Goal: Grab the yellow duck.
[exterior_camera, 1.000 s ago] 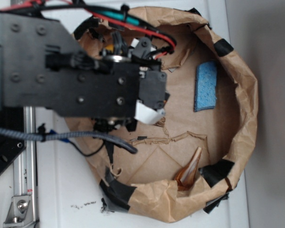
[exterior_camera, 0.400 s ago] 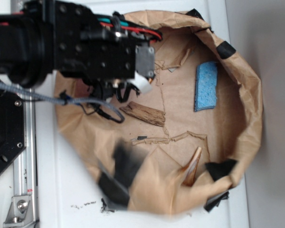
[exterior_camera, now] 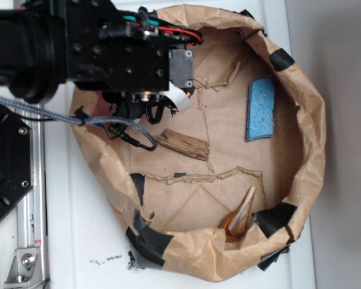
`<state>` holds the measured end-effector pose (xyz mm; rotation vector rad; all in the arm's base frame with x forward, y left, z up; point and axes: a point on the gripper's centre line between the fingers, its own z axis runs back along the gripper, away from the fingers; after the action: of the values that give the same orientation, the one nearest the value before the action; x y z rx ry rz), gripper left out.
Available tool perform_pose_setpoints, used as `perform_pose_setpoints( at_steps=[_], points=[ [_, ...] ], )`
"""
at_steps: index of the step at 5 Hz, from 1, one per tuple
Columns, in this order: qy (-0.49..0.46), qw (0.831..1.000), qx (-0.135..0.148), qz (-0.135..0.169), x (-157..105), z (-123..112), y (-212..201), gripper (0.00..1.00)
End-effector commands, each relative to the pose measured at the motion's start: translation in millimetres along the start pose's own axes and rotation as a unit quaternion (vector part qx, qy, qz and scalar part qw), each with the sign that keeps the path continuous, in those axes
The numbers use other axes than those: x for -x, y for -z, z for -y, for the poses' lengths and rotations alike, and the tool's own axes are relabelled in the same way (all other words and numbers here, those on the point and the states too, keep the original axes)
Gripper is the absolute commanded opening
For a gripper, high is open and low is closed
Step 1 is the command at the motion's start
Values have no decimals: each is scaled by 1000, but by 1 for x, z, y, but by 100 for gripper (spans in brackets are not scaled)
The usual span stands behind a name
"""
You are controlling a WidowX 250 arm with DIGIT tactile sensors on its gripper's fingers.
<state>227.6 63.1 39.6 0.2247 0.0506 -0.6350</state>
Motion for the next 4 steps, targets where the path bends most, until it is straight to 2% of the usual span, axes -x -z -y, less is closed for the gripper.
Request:
perform_pose_setpoints(
  at_steps=[1,2,3,4],
  points=[
    [-5,1000,-21,23,-3,-8,-12,100],
    [-25,998,-3,50,-4,4,-23,100],
    [-36,997,-11,63,-9,11,-26,100],
    [-25,998,-4,55,-12,16,-18,100]
  ],
)
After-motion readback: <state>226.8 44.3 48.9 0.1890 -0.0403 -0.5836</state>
